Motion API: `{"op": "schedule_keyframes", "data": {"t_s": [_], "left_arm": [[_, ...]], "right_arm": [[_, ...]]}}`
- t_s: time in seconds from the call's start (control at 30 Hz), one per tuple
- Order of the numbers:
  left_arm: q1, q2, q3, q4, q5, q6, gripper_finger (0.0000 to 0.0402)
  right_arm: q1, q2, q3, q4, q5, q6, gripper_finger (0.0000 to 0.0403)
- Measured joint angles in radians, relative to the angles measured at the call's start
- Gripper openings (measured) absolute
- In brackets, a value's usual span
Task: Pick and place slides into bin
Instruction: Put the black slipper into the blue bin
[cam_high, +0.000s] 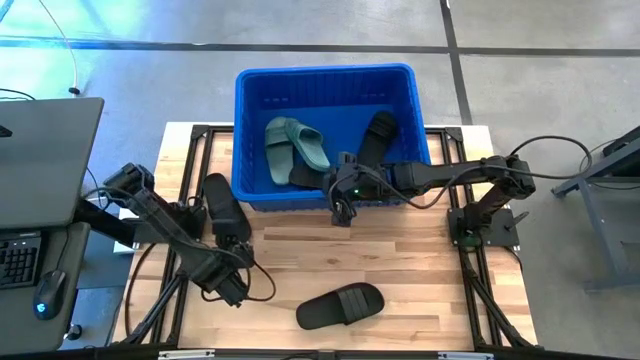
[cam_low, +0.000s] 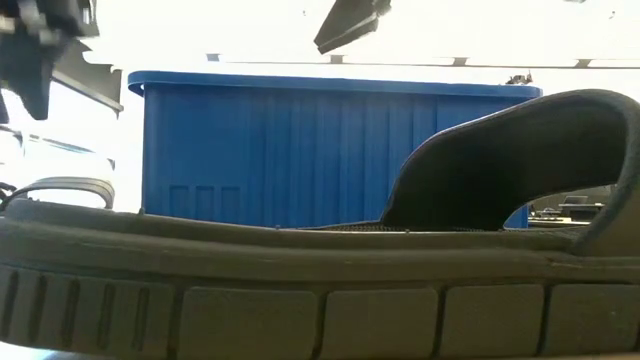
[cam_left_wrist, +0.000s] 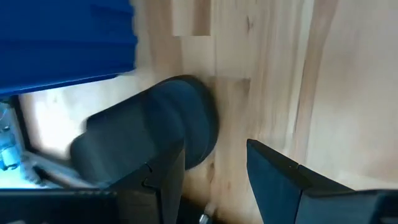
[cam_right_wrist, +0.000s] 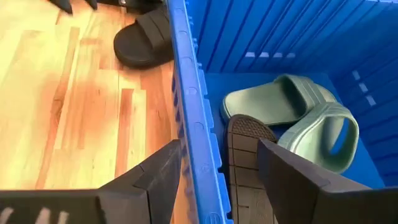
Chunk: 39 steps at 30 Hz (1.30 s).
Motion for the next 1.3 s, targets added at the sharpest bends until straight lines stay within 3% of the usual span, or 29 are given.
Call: {"op": "schedule_keyframes", "data": {"t_s": [0.23,0.6,0.8,0.93,1.13,1.3], "left_arm": [[0.051,0.004,-0.222,0.302,-0.014,0.031,0.0156],[0.154,0.004,-0.332,0.361,-0.017,0.002,0.0156],[0.178,0.003,-0.399,0.482,-0.027,0.010,0.0152],[0.183,0.000,-0.431,0.520,-0.027,-0.002,0.0122],[0.179,0.002,-0.406,0.504,0.013,-0.020,0.0026],[0.156,0.006,-0.304,0.450,0.112,-0.009,0.0028]], "right_arm": [[0.013,0.000,0.000,0.002,-0.002,0.001,0.0199],[0.012,0.000,0.000,0.002,-0.002,-0.002,0.0199],[0.012,0.000,0.000,0.001,-0.002,-0.002,0.0199],[0.012,0.000,0.000,0.000,-0.009,-0.002,0.0199],[0.012,0.000,0.000,-0.017,-0.010,-0.002,0.0199],[0.012,0.000,0.000,-0.029,-0.010,0.002,0.0199]]}}
